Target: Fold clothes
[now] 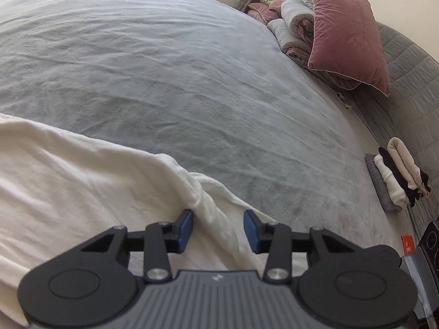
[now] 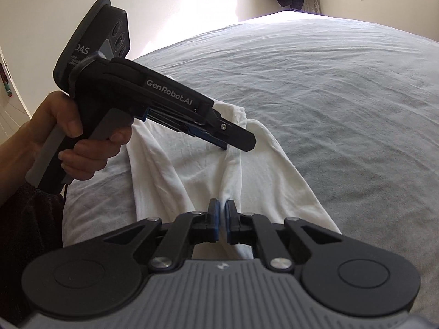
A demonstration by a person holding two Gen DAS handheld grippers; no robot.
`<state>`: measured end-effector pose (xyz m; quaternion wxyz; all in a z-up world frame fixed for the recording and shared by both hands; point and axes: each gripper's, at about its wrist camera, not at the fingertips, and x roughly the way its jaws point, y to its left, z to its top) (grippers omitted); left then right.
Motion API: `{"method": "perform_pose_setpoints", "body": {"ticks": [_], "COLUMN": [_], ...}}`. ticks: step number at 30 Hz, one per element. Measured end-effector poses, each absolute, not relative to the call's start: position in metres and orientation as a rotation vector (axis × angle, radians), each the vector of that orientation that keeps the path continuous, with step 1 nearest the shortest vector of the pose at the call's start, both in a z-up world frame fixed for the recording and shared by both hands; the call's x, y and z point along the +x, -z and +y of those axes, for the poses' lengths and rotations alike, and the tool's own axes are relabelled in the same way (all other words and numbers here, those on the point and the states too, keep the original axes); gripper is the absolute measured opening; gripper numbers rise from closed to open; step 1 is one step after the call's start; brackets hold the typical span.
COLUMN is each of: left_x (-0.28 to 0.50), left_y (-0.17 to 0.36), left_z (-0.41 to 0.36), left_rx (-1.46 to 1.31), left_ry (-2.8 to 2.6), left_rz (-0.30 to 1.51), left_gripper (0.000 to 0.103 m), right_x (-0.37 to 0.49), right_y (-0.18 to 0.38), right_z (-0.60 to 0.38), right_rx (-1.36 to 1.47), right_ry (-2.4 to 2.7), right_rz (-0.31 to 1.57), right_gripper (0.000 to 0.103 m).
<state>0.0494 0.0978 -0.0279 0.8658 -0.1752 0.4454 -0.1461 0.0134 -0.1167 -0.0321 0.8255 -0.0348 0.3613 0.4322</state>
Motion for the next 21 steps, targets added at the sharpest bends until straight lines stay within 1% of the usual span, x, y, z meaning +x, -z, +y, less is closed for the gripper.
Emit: {"method": "perform_pose_setpoints", "body": {"ticks": [2, 3, 5, 6, 7, 9, 15, 21], "left_x": [0.048, 0.046, 0.042, 0.040, 0.037, 0.032, 0.016, 0.004], "left_y": [0.030, 0.030, 0.031, 0.031, 0.031, 0.033, 0.036, 0.038], "left_z": [0.098, 0.100, 0.105, 0.107, 0.110, 0.117, 0.134, 0.140], "left_rx": [-0.349, -0.349, -0.355, -0.357, -0.361, -0.374, -0.405, -0.375], "left_ry": [0.280, 0.280, 0.286, 0.289, 0.292, 0.299, 0.326, 0.360], "left_rz": [0.936, 0.937, 0.938, 0.938, 0.938, 0.940, 0.944, 0.935], "left_gripper": [0.005, 0.005, 0.004, 0.004, 0.004, 0.004, 0.004, 0.005], "right_x": [0.013, 0.013, 0.017, 0.020, 0.022, 0.026, 0.046, 0.080], "right_y": [0.033, 0.034, 0.033, 0.034, 0.035, 0.038, 0.040, 0.053], "right_z": [-0.116, -0.117, -0.123, -0.127, -0.132, -0.141, -0.139, -0.104], "right_rx": [-0.066, -0.055, -0.001, 0.044, 0.096, 0.196, 0.494, 0.671], "right_ry": [-0.914, -0.911, -0.883, -0.868, -0.856, -0.844, -0.850, -0.829], "right_rz": [0.776, 0.780, 0.798, 0.814, 0.826, 0.850, 0.957, 1.040], "right_gripper": [0.011, 0.015, 0.016, 0.021, 0.037, 0.054, 0.055, 0.055]}}
